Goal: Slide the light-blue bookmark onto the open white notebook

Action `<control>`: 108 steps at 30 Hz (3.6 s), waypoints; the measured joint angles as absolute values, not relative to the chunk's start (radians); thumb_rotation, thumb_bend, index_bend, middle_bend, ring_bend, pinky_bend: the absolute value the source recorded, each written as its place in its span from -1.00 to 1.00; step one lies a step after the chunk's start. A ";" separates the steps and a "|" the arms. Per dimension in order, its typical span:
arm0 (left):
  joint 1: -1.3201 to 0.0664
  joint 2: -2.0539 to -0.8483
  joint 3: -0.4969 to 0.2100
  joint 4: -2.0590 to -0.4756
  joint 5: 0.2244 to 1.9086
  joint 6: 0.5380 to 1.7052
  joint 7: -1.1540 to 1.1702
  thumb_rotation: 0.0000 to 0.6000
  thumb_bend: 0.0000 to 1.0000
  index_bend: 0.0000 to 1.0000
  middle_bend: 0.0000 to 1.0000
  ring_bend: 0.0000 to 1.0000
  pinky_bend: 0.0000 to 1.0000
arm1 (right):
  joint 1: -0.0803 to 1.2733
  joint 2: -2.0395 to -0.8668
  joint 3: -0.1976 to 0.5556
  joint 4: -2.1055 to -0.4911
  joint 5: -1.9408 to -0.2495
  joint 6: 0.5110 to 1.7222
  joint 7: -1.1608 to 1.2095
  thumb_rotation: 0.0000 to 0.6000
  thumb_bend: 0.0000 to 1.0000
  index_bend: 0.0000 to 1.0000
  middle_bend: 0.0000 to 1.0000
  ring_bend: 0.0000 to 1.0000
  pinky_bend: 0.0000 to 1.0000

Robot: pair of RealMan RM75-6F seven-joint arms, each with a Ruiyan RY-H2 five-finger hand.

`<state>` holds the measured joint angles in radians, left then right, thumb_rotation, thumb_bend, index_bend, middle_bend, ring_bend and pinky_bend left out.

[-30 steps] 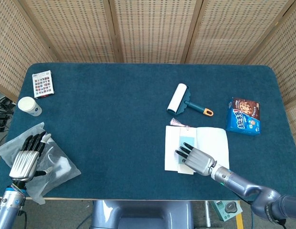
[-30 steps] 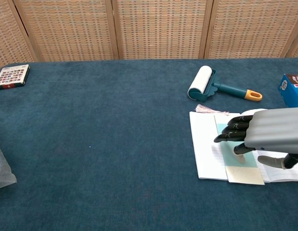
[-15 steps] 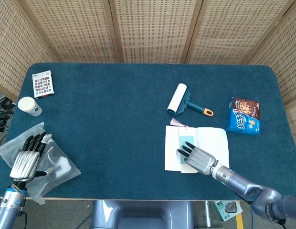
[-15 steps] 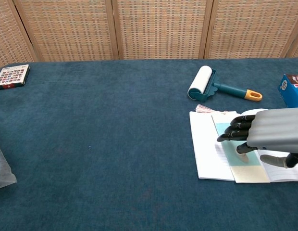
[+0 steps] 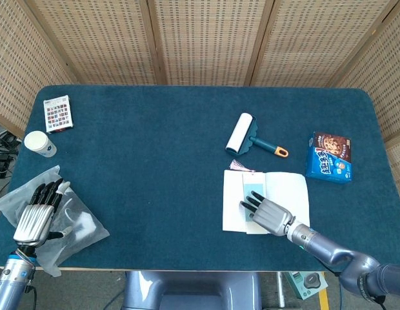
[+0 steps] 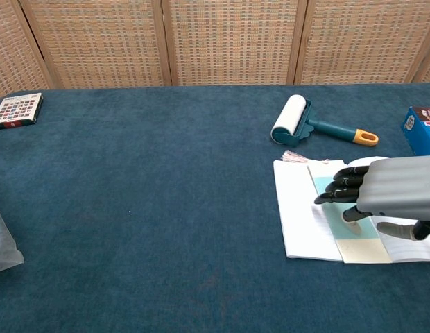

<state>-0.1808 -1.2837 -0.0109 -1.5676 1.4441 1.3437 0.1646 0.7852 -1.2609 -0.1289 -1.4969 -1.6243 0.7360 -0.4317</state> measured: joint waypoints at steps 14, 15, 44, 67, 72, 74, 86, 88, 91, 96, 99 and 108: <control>-0.180 -1.282 -0.011 -1.567 1.446 1.345 0.160 1.00 -0.76 -1.00 -1.00 -1.00 -1.00 | 0.783 -1.261 -0.113 -1.506 -1.590 0.719 -0.470 1.00 0.55 -0.16 -0.92 -1.00 -0.90; -0.181 -1.282 -0.011 -1.567 1.446 1.345 0.160 1.00 -0.76 -1.00 -1.00 -1.00 -1.00 | 0.782 -1.261 -0.112 -1.508 -1.586 0.717 -0.473 1.00 0.55 -0.15 -0.92 -1.00 -0.90; -0.180 -1.279 -0.011 -1.570 1.451 1.349 0.156 1.00 -0.76 -1.00 -1.00 -1.00 -1.00 | 0.775 -1.261 -0.081 -1.555 -1.477 0.696 -0.590 1.00 0.50 -0.25 -0.94 -1.00 -0.90; -0.174 -1.270 -0.012 -1.578 1.458 1.363 0.150 1.00 -0.76 -1.00 -1.00 -1.00 -1.00 | 0.772 -1.237 -0.052 -1.586 -1.365 0.732 -0.702 1.00 0.41 -0.42 -1.00 -1.00 -0.94; -0.175 -1.271 -0.013 -1.578 1.456 1.360 0.151 1.00 -0.76 -1.00 -1.00 -1.00 -1.00 | 0.771 -1.245 -0.050 -1.577 -1.350 0.739 -0.713 1.00 0.42 -0.42 -1.00 -1.00 -0.94; -0.176 -1.271 -0.013 -1.577 1.457 1.359 0.152 1.00 -0.76 -1.00 -1.00 -1.00 -1.00 | 0.769 -1.250 -0.052 -1.573 -1.347 0.739 -0.713 1.00 0.42 -0.42 -1.00 -1.00 -0.94; -0.176 -1.272 -0.012 -1.576 1.458 1.358 0.152 1.00 -0.76 -1.00 -1.00 -1.00 -1.00 | 0.762 -1.273 -0.073 -1.559 -1.345 0.743 -0.718 1.00 0.43 -0.41 -1.00 -1.00 -0.94; -0.176 -1.272 -0.011 -1.577 1.459 1.358 0.153 1.00 -0.76 -1.00 -1.00 -1.00 -1.00 | 0.762 -1.271 -0.076 -1.565 -1.349 0.744 -0.718 1.00 0.43 -0.41 -1.00 -1.00 -0.94; -0.177 -1.273 -0.010 -1.577 1.460 1.358 0.156 1.00 -0.76 -1.00 -1.00 -1.00 -1.00 | 0.761 -1.267 -0.081 -1.576 -1.356 0.749 -0.722 1.00 0.43 -0.40 -1.00 -1.00 -0.94; -0.175 -1.272 -0.011 -1.579 1.460 1.361 0.154 1.00 -0.76 -1.00 -1.00 -1.00 -1.00 | 0.762 -1.266 -0.086 -1.583 -1.357 0.749 -0.729 1.00 0.42 -0.39 -1.00 -1.00 -0.94; -0.175 -1.272 -0.011 -1.578 1.460 1.360 0.153 1.00 -0.76 -1.00 -1.00 -1.00 -1.00 | 0.761 -1.267 -0.088 -1.582 -1.355 0.750 -0.733 1.00 0.42 -0.39 -1.00 -1.00 -0.94; -0.176 -1.272 -0.010 -1.579 1.460 1.358 0.154 1.00 -0.76 -1.00 -1.00 -1.00 -1.00 | 0.762 -1.263 -0.091 -1.582 -1.349 0.751 -0.738 1.00 0.43 -0.39 -1.00 -1.00 -0.94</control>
